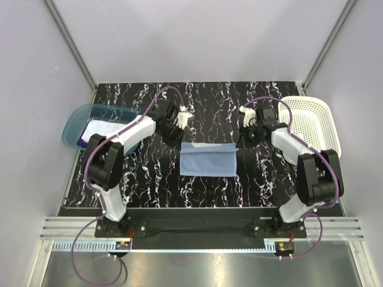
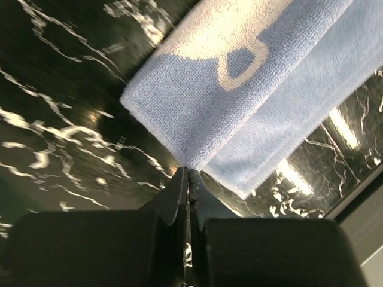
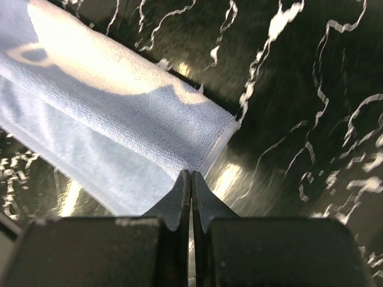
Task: Fold and stack the towels
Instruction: Fold the towel
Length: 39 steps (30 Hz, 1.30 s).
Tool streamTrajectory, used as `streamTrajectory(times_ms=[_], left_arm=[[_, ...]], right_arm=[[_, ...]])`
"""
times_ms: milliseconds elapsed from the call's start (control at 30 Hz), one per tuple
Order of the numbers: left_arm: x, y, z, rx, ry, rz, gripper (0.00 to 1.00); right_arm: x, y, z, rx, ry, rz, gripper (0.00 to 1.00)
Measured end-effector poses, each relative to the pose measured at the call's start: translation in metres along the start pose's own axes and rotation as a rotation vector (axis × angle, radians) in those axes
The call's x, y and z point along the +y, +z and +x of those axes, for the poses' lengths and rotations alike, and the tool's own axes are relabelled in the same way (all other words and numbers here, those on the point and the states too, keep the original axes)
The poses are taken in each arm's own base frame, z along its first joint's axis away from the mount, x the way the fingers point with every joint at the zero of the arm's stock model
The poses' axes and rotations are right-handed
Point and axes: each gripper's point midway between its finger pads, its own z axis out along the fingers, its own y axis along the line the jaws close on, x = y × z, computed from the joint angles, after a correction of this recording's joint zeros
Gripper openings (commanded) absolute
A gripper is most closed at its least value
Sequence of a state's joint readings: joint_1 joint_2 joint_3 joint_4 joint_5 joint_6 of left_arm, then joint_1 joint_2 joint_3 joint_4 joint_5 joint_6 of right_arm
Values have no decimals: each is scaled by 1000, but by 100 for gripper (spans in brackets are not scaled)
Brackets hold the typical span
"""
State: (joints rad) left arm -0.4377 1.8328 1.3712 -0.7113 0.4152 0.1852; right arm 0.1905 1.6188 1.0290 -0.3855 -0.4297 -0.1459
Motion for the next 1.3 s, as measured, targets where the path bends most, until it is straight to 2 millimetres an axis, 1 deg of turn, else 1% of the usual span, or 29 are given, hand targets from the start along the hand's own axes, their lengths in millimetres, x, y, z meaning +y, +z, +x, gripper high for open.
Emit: streamTrajectory(times_ms=[100,200,367,500,567,733,833,967,1000,1033,1067,1100,1133,1167,1233,1300], left_arm=[[-12,1,13,21,0,6,0],[-19,-3,20,24,-4,-2,0],[-27,-14,23,1,-5,-15,0],[-34,-20,27,-10,-7,-18,0],[-37,-18,32,0,-12,-14,0],[-47,-7,56,57,-31,3,0],[-54,-7,66,69,-34,6,0],[-57,-8,71,65,-40,7,0],[-57,-6,72,63,-43,7,0],[-57,-5,74,65,-47,8,5],[-58,-3,77,70,-50,8,8],[-58,-3,79,77,-56,7,12],[-58,-2,82,83,-59,6,22],[-59,-2,83,89,-60,3,28],[-59,-2,85,97,-61,-6,31],[-58,-2,85,97,-61,-14,35]], right_arm=[[8,-9,7,-10,40,-1,0],[15,-14,10,-18,65,-4,0],[24,-16,17,-5,121,-5,0],[29,-17,30,25,173,-5,0],[30,-16,37,45,204,0,0],[36,-16,52,85,265,3,0],[42,-20,58,91,287,2,1],[45,-24,61,89,323,1,5],[46,-24,62,91,330,1,8],[46,-23,63,95,341,2,12],[47,-23,65,101,352,3,19],[47,-23,67,106,361,4,31],[48,-23,68,112,371,7,34],[48,-23,69,116,375,8,36],[48,-24,72,128,387,17,40],[47,-26,76,146,402,31,41]])
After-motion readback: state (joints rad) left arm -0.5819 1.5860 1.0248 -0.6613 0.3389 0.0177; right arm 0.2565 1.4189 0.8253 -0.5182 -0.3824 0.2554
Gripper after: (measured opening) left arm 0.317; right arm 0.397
